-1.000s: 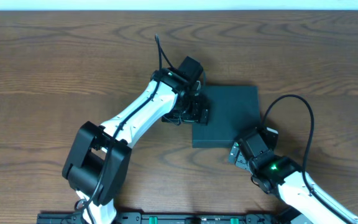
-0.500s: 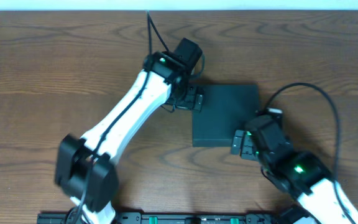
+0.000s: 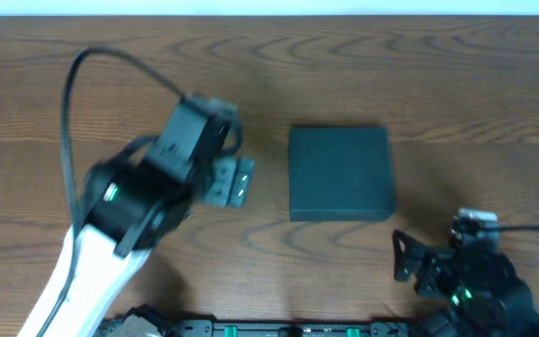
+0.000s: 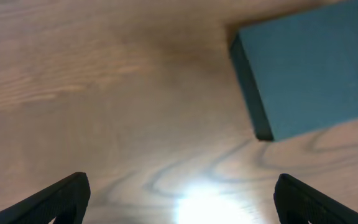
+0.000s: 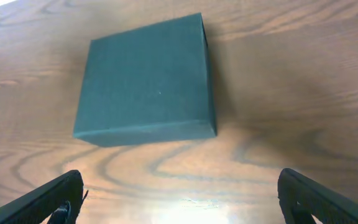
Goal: Pack container
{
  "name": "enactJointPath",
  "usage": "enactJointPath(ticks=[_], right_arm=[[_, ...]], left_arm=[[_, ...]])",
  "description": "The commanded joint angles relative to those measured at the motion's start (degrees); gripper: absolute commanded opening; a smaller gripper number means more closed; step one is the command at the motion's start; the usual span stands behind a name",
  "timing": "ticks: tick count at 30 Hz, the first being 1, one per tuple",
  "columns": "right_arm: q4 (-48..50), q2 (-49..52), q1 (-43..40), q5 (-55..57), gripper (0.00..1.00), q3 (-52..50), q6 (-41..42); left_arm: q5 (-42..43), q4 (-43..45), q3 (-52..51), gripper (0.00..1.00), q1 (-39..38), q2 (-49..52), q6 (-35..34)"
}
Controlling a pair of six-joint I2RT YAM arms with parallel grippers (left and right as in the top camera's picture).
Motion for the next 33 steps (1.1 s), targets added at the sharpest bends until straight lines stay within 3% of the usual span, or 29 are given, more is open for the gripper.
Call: enactJointPath(ticks=[1,11,18,26,33], right_arm=[[-0.3,-1.9,0.5,1.4,0.99,0.6,-2.3],[-0.5,-1.9,0.5,5.6,0.99,0.3,-0.8],[-0.5,-1.9,0.5,5.2,0.99,0.3,-0.6],[-0.5,-2.3,-0.3,5.2,0.99,0.2,-0.6],[-0.5,-6.8,-14.7,5.2,0.99,0.1,-0.6]], left_arm=[[-1.6,2.3,-9.7,0.95,0.2,-7.3,1.1],[-1.0,16.0,-31.4,0.95,0.2,-25.5,-0.9],[-6.1,14.4,-32.2,0.95,0.2,-25.6,-1.2],[-6.4,10.8,-32.6,0.95,0.2,-25.4,-1.2],[-6.4,10.8,-32.6,0.95,0.2,-25.4,-1.2]])
